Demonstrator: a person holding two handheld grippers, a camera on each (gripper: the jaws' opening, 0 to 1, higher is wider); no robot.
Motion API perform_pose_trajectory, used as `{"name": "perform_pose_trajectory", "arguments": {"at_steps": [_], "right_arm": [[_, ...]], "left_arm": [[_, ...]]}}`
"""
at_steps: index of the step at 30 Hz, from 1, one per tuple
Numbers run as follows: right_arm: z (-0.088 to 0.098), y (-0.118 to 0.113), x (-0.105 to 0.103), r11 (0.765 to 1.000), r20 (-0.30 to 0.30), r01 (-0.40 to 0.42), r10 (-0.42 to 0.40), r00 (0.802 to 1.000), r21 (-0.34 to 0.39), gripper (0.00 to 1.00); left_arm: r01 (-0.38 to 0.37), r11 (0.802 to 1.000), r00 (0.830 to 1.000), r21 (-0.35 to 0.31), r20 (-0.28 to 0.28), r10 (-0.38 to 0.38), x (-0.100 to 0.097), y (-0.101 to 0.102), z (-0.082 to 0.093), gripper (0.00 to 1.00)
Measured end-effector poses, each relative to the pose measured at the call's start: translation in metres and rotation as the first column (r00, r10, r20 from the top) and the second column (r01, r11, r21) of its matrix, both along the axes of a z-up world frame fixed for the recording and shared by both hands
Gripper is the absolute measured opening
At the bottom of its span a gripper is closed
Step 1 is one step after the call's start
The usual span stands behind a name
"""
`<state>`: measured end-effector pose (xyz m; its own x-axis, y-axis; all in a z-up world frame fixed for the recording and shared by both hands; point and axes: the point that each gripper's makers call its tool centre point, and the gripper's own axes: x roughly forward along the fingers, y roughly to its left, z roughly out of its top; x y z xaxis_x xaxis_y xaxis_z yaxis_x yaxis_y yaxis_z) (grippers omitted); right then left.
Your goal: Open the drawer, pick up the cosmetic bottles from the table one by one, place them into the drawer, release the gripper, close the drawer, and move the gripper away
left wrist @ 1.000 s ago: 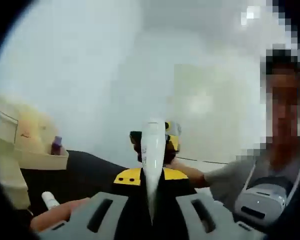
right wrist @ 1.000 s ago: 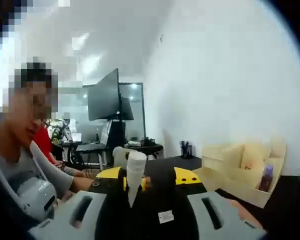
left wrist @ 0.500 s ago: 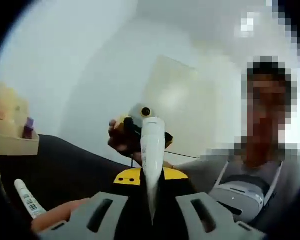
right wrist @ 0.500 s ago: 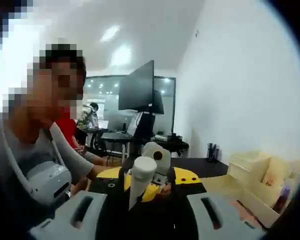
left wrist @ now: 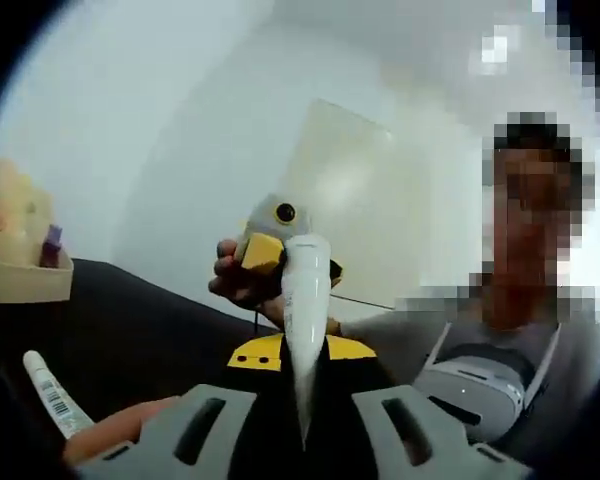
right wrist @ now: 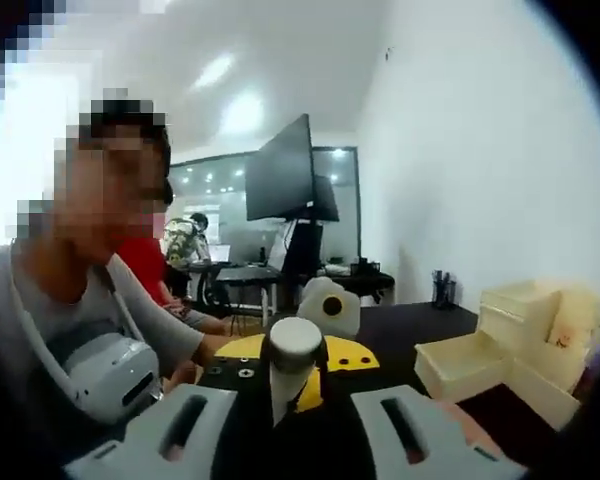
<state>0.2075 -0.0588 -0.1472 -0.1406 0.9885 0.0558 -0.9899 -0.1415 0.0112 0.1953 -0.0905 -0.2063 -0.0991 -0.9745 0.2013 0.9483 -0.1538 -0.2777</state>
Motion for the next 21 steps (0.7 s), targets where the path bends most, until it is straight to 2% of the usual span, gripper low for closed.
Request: {"name": "perform_pose_trajectory", "arguments": {"at_steps": [3,6,7,8,9,10,11,12,13,14,15,16,18,19,20,21], "right_arm": [[0.0,0.0,0.007,0.999,-0.004,0.045,-0.045,0.999,-0.005,0.16],[-0.001,0.001,0.015,0.995,-0.01,0.101,-0.102,0.995,-0.024,0.15],[-0.001,0.002,0.021,0.99,0.0,0.138,-0.138,0.99,-0.026,0.15],[-0.003,0.002,0.025,0.986,-0.014,0.163,-0.164,0.986,-0.042,0.15],[-0.002,0.003,0.029,0.982,0.003,0.184,-0.184,0.983,-0.036,0.15],[-0.003,0.003,0.035,0.975,-0.008,0.217,-0.218,0.976,-0.048,0.15],[-0.004,0.004,0.041,0.968,-0.009,0.246,-0.247,0.969,-0.054,0.15],[-0.003,0.003,0.045,0.962,0.013,0.269,-0.268,0.963,-0.04,0.15],[-0.007,0.002,0.052,0.95,0.004,0.307,-0.308,0.952,-0.062,0.15],[-0.007,0.002,0.058,0.94,0.019,0.335,-0.335,0.942,-0.062,0.15],[-0.008,0.003,0.06,0.936,0.024,0.347,-0.346,0.938,-0.061,0.15],[-0.013,0.002,0.066,0.924,0.005,0.373,-0.374,0.927,-0.088,0.15],[-0.014,0.003,0.074,0.914,-0.002,0.397,-0.398,0.917,-0.087,0.15],[-0.016,0.002,0.08,0.9,-0.025,0.423,-0.428,0.903,-0.102,0.15],[-0.015,0.002,0.081,0.901,-0.015,0.424,-0.427,0.904,-0.095,0.15],[-0.015,0.001,0.086,0.89,-0.016,0.446,-0.45,0.893,-0.094,0.15]], "left_arm": [[-0.06,0.998,0.998,0.006,0.022,0.059,0.009,-0.002,-0.002,0.14],[-0.139,0.99,0.987,0.01,0.084,0.137,0.021,-0.001,-0.003,0.18],[-0.154,0.988,0.984,0.017,0.092,0.152,0.023,-0.002,-0.004,0.22],[-0.183,0.983,0.979,0.029,0.1,0.179,0.028,-0.002,-0.006,0.26],[-0.208,0.978,0.972,0.019,0.111,0.205,0.031,-0.002,-0.004,0.29],[-0.241,0.97,0.964,0.006,0.12,0.239,0.037,-0.001,-0.002,0.33],[-0.289,0.957,0.95,0.008,0.125,0.286,0.044,0.001,-0.001,0.35],[-0.339,0.941,0.932,0.004,0.137,0.335,0.053,0.005,0.0,0.36],[-0.392,0.92,0.908,0.007,0.163,0.386,0.062,0.009,0.001,0.35],[-0.426,0.905,0.891,-0.004,0.17,0.42,0.067,0.012,0.003,0.35],[-0.482,0.876,0.861,-0.011,0.18,0.476,0.076,0.017,0.004,0.35],[-0.508,0.861,0.843,-0.021,0.194,0.502,0.08,0.021,0.006,0.35],[-0.566,0.822,0.795,-0.058,0.227,0.563,0.087,0.032,0.014,0.37],[-0.58,0.813,0.782,-0.061,0.24,0.576,0.088,0.035,0.015,0.37],[-0.598,0.8,0.764,-0.052,0.267,0.588,0.089,0.037,0.015,0.37],[-0.609,0.791,0.749,-0.053,0.291,0.596,0.09,0.037,0.015,0.38]]}}
